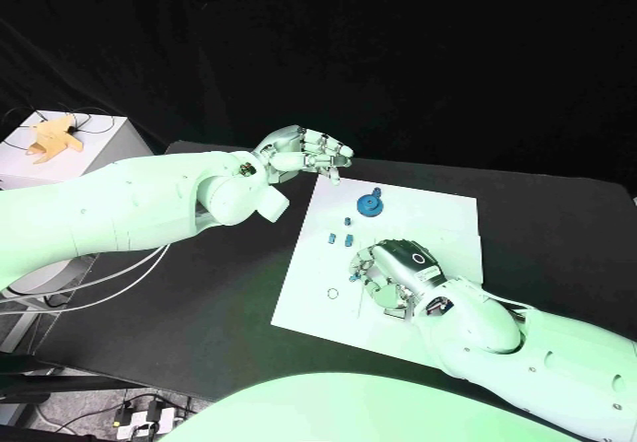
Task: Assemble the parts on the task board
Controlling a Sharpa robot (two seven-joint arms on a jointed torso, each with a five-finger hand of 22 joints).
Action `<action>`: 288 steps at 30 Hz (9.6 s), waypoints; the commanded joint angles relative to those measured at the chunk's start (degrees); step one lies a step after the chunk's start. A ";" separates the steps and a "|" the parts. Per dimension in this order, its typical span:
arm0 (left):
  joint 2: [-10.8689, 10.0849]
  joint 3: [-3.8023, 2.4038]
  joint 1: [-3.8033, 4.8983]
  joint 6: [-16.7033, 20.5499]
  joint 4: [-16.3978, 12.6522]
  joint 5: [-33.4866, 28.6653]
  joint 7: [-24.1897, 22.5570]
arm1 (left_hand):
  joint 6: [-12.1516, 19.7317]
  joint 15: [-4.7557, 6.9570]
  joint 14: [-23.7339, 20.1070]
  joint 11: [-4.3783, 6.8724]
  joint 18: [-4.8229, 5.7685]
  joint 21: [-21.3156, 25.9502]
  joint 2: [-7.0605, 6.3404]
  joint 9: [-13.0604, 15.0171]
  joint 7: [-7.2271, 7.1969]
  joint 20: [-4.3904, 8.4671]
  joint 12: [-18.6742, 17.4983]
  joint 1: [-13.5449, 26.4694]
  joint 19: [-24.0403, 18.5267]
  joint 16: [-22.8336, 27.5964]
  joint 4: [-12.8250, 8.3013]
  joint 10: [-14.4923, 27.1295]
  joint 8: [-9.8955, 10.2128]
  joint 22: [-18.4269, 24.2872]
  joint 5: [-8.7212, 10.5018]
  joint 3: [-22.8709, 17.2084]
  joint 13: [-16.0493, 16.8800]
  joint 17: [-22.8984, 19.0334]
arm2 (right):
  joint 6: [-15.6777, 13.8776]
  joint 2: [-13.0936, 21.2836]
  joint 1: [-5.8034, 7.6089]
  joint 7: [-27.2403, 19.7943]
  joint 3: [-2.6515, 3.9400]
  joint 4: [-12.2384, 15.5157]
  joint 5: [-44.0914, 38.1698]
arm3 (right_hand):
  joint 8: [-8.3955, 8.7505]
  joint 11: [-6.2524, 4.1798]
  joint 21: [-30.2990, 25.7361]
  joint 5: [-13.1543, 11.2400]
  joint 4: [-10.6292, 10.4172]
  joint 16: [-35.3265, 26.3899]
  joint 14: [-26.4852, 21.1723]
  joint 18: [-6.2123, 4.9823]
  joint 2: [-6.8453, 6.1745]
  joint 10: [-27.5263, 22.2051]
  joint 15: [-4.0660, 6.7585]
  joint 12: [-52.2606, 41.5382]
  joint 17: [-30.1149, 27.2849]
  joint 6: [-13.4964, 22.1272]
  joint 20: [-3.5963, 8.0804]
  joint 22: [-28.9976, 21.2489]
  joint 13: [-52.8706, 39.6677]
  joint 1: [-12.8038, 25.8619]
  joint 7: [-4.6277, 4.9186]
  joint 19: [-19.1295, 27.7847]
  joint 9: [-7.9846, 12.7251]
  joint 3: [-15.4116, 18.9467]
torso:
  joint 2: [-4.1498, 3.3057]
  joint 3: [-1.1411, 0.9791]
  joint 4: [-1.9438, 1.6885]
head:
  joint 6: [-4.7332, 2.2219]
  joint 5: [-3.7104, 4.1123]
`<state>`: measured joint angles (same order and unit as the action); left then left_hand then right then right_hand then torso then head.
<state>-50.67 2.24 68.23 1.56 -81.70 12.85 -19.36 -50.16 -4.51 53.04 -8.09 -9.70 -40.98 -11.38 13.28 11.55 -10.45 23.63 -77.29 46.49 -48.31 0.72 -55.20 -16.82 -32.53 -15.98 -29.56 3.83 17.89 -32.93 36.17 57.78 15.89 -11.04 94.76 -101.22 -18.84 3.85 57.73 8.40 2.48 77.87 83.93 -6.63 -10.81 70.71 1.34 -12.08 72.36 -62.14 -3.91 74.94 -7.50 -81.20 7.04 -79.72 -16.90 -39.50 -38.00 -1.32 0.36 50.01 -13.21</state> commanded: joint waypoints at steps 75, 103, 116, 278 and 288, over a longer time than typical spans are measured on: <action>0.03 0.02 0.01 -1.34 0.02 0.05 0.31 | -0.03 -0.18 0.47 -0.18 -0.65 0.33 0.14 -0.13 0.23 0.07 -0.48 -0.84 0.40 0.61 -0.18 -0.17 0.32 0.02 0.13 0.42 0.09 -0.12 | 8.48 -0.13 0.89 -12.31 0.00 4.29 12.32 | 5.00 -1.43 -2.46 -1.05 -0.74 0.70 2.46 0.61 -1.58 4.18 0.46 -1.55 -0.35 2.48 -0.36 3.74 -3.22 4.24 0.28 0.27 0.67 6.71 | 0.04 0.08 0.00 | -0.01 0.02; 0.62 0.04 0.02 -1.27 0.41 0.03 0.38 | -0.10 -0.16 0.51 -0.17 -0.65 0.32 0.18 -0.14 0.22 0.09 -0.56 -0.95 0.40 0.72 -0.26 -0.22 0.31 -0.01 0.17 0.46 0.10 -0.13 | 9.74 -7.50 0.90 -1.85 0.01 0.01 7.99 | 7.81 -1.90 0.06 3.61 -8.08 6.52 3.94 1.45 -3.44 4.02 0.78 -52.86 6.81 1.98 0.06 5.83 -56.53 7.28 -0.33 -2.58 -0.35 13.59 | 0.06 0.09 -0.07 | -0.01 0.06; 1.08 0.04 0.03 -1.18 0.64 -0.02 0.52 | -0.15 -0.17 0.56 -0.17 -0.64 0.32 0.20 -0.16 0.22 0.09 -0.62 -0.96 0.40 0.83 -0.28 -0.30 0.31 -0.04 0.20 0.54 0.11 -0.12 | 10.29 -12.15 0.90 0.08 -0.01 -2.49 6.25 | 6.65 0.15 -12.52 7.05 -9.20 2.68 1.34 -0.13 -5.27 -14.35 -1.20 -17.35 -0.08 4.71 -1.33 3.26 -25.84 5.81 1.46 1.52 -1.52 9.60 | 0.01 0.12 -0.08 | -0.01 -0.37; 0.68 0.15 0.05 -1.66 1.14 -0.11 2.01 | -0.13 -0.18 0.67 -0.21 -0.61 0.30 0.61 -0.33 0.30 0.14 -1.10 -1.25 0.31 1.49 -0.40 -0.40 0.49 -0.21 0.11 0.67 0.10 -0.11 | -9.08 -3.21 0.31 -9.44 0.01 -0.77 14.49 | 1.02 -0.45 -4.08 5.43 2.58 2.80 1.27 0.71 1.59 -4.92 -0.09 -8.13 -4.29 -0.03 -0.41 7.35 -1.94 3.41 0.44 -0.64 -2.55 1.46 | 0.00 -0.22 0.15 | -0.01 -1.27; 0.70 0.18 0.04 -1.65 1.28 -0.11 1.97 | -0.13 -0.18 0.67 -0.21 -0.61 0.30 0.61 -0.33 0.30 0.14 -1.10 -1.25 0.31 1.49 -0.40 -0.40 0.49 -0.21 0.11 0.67 0.10 -0.11 | 2.64 -3.41 0.81 -15.61 0.00 -1.14 15.89 | 2.77 0.36 -6.94 3.03 3.06 2.32 0.92 0.35 0.86 -6.27 -0.84 -6.67 -4.98 2.49 -0.93 6.61 -1.14 3.96 1.42 0.83 -1.70 2.99 | 0.05 -0.06 0.11 | -0.01 -1.25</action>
<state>-50.07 2.44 68.24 0.76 -80.36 12.86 -17.00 -50.17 -4.72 53.24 -8.29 -9.70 -40.98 -10.85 13.00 11.54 -10.45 22.74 -78.27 46.48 -46.99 0.40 -55.41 -16.63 -32.68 -15.98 -29.25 3.88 17.84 -37.29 33.12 58.55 5.12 -11.05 93.62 -86.20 -16.26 3.89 51.00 11.60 5.53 80.33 83.83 -6.63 -9.72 64.75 0.83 -19.00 67.48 -59.97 -4.78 74.94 -8.78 -77.27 8.37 -79.20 -18.67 -36.74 -38.00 -1.47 0.48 50.01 -14.52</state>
